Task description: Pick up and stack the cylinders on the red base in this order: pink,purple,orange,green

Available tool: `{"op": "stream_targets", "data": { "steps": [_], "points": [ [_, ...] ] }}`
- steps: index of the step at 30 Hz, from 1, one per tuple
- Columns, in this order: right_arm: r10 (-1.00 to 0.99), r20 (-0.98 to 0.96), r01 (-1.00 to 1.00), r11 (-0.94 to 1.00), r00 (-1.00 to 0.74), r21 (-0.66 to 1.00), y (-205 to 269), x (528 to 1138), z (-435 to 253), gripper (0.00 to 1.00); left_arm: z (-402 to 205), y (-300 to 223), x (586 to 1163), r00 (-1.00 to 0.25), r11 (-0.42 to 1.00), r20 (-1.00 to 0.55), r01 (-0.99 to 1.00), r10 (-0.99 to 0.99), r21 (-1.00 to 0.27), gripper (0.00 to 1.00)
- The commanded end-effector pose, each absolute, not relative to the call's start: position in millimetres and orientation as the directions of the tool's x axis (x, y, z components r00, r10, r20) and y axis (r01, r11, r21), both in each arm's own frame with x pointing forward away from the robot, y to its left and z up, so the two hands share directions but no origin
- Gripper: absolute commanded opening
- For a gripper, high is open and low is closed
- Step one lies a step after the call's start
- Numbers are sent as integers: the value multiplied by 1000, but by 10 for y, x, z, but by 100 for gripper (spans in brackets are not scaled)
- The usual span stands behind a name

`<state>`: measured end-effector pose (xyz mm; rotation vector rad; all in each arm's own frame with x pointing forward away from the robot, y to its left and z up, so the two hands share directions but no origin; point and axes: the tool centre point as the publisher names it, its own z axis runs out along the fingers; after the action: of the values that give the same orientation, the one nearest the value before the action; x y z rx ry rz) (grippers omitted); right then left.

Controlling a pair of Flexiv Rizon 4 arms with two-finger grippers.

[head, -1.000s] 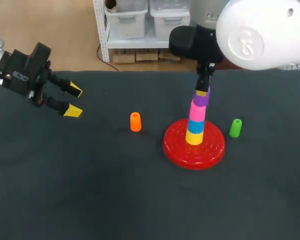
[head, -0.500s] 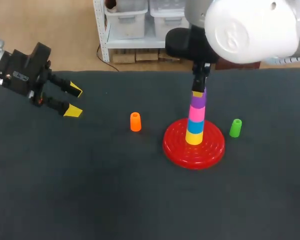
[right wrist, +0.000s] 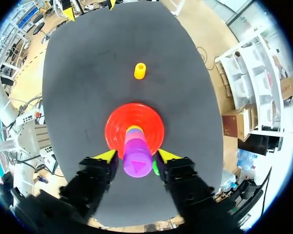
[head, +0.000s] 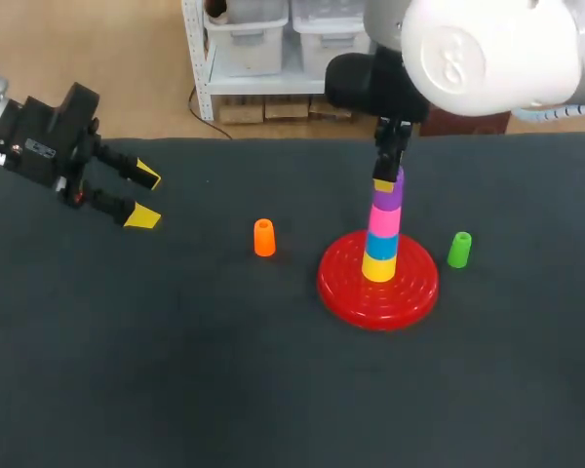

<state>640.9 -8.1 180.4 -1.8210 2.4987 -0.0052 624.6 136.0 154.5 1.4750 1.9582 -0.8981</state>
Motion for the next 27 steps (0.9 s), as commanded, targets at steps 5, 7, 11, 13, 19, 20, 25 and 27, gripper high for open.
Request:
{"op": "stream_targets", "data": {
  "steps": [5,7,11,13,19,20,25,27],
  "points": [
    [-958,-77,-951,283,-275,-125,24,6364,2193,100,1534,1370,6244,-266,184,-744,964,614,-193,100],
    [-964,-72,-955,264,-256,-133,136,6459,2210,100,1534,1370,6244,-266,184,-744,964,614,-193,100],
    [-974,-80,-971,218,-211,-93,439,6690,2096,100,1534,1370,6244,-266,184,-744,964,614,-193,100],
    [-979,-76,-979,193,-188,-66,609,6803,1991,100,1534,1370,6244,-266,184,-744,964,614,-193,100],
    [-985,-99,-990,137,-140,36,1067,7076,1592,100,1534,1370,6244,-266,184,-744,964,614,-193,100],
    [-988,-87,-991,127,-130,43,1124,7108,1525,100,1534,1370,6244,-266,184,-744,964,614,-193,100],
    [-993,-55,-991,101,-106,84,1369,7216,1174,100,1534,1370,6244,-266,184,-744,964,614,-193,100],
    [-995,-36,-993,89,-92,75,1447,7204,1035,100,1534,1370,6244,-266,184,-744,964,614,-193,100]
  ]
}}
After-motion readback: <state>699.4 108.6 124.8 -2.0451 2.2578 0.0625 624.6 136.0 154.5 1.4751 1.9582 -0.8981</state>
